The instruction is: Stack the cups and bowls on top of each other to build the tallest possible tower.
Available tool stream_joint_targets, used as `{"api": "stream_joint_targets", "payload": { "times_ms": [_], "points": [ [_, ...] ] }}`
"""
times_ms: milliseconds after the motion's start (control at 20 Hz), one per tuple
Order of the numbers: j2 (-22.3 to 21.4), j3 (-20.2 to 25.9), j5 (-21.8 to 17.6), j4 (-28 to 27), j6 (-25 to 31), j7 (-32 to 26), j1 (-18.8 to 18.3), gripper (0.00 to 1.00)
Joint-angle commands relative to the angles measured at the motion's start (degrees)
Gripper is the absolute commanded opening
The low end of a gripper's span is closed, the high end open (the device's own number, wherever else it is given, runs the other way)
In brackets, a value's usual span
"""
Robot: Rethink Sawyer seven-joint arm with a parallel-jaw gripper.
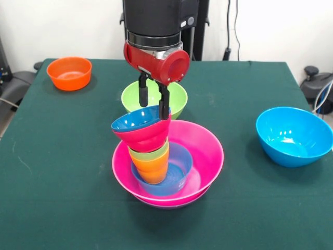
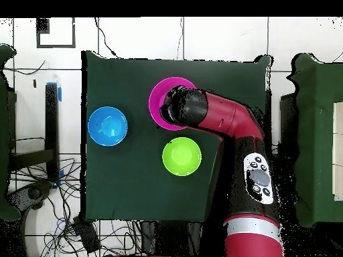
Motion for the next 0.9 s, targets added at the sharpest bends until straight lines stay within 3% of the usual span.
{"api": "stream_joint_targets", "payload": {
  "times_ms": [50, 900],
  "points": [
    [1.99, 5.87, 1.77, 1.95, 0.26, 1.92, -0.30, 1.00],
    [3.86, 8.84, 4.00, 3.52, -5.99, 2.57, -0.91, 1.00]
  ]
}}
